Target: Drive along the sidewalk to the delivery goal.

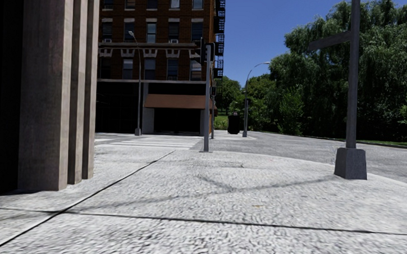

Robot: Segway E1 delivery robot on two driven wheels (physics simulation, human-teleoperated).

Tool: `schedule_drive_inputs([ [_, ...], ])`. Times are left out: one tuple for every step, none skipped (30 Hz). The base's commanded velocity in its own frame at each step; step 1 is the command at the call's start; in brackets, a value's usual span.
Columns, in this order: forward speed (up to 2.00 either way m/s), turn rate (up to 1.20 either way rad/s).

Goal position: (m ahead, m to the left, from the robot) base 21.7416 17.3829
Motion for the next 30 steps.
schedule_drive_inputs([
  [2.0,0.0],
  [2.0,0.0],
  [2.0,0.0],
  [2.0,0.0],
  [2.0,0.0],
  [2.0,0.0],
  [2.0,0.0],
  [2.0,0.0],
  [2.0,0.0],
  [2.0,0.03],
  [2.0,0.13],
  [2.0,0.13],
  [2.0,0.17],
  [2.0,0.19],
  [2.0,0.2],
  [2.0,0.2],
  [2.0,0.22],
  [2.0,0.23],
  [2.0,0.26],
  [2.0,0.26],
  [2.0,0.26],
  [2.0,0.27],
  [2.0,0.27],
  [2.0,0.27],
  [2.0,0.27],
  [2.0,0.27],
  [2.0,0.27],
  [2.0,0.27],
  [2.0,0.27],
  [2.0,0.27],
])
